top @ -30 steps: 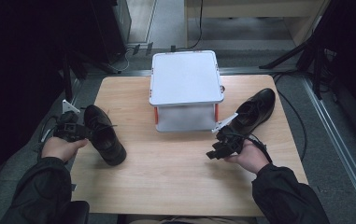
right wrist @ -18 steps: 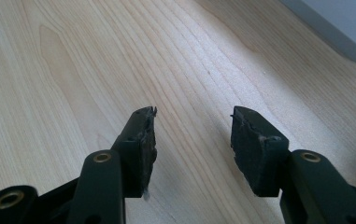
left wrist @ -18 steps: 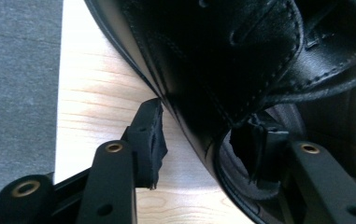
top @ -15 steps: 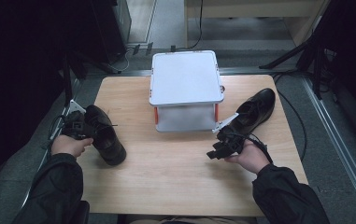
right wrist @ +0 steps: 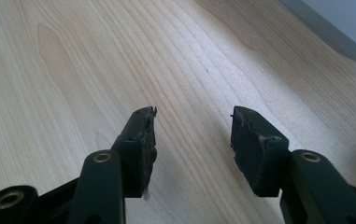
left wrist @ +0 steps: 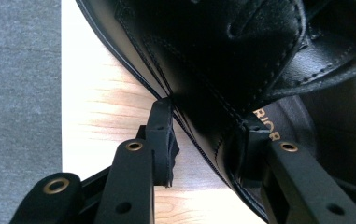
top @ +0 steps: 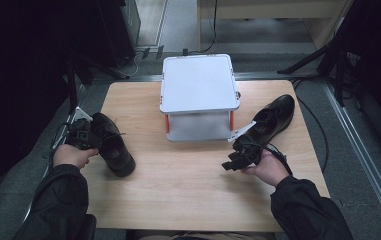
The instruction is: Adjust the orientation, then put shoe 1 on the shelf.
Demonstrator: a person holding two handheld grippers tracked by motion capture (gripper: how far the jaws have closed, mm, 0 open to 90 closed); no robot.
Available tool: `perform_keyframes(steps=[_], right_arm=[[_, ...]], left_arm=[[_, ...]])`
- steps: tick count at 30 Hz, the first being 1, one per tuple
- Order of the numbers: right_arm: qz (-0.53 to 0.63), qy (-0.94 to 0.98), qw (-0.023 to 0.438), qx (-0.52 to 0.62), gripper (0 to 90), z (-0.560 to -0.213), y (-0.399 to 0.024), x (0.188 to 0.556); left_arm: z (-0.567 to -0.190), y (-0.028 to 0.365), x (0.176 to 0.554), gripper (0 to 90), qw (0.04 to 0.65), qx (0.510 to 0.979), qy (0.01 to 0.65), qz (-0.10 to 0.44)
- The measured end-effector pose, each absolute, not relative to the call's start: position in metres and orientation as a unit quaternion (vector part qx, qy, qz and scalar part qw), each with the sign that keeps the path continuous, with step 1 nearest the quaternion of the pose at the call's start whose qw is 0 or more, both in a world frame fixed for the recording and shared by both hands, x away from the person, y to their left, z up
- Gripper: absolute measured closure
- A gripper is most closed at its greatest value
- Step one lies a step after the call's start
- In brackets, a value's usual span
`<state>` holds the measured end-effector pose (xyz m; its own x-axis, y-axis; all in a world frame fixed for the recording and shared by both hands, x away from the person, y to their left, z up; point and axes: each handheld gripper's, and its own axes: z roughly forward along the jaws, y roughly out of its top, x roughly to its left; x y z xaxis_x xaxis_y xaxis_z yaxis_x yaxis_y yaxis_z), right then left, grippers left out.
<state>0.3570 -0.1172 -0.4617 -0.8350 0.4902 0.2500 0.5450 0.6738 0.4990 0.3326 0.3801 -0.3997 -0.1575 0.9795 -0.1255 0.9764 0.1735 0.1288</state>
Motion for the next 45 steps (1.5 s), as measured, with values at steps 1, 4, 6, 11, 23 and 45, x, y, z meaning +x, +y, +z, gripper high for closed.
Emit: perform_keyframes(steps=[1,4,6,11,23,45], right_arm=[[-0.287,-0.914,0.048,-0.283,50.3,-0.462,-0.117,0.357],[-0.287,-0.914,0.046,-0.282,50.3,-0.462,-0.117,0.356],[-0.287,-0.914,0.046,-0.283,50.3,-0.462,-0.117,0.356],[-0.285,-0.914,0.047,-0.283,50.3,-0.462,-0.117,0.356],[-0.287,-0.914,0.046,-0.284,50.3,-0.462,-0.117,0.356],[-0.284,-0.915,0.049,-0.281,50.3,-0.462,-0.116,0.357]], left_arm=[[-0.4,0.381,0.332,66.3,0.087,0.648,0.757,0.008],[-0.4,0.382,0.332,67.9,0.09,0.648,0.756,0.007],[-0.399,0.382,0.333,68.9,0.088,0.651,0.754,0.009],[-0.397,0.386,0.333,72.9,0.09,0.653,0.752,0.019],[-0.397,0.374,0.339,85.2,0.096,0.686,0.721,0.024],[-0.384,0.379,0.35,85.1,0.106,0.656,0.747,0.004]])
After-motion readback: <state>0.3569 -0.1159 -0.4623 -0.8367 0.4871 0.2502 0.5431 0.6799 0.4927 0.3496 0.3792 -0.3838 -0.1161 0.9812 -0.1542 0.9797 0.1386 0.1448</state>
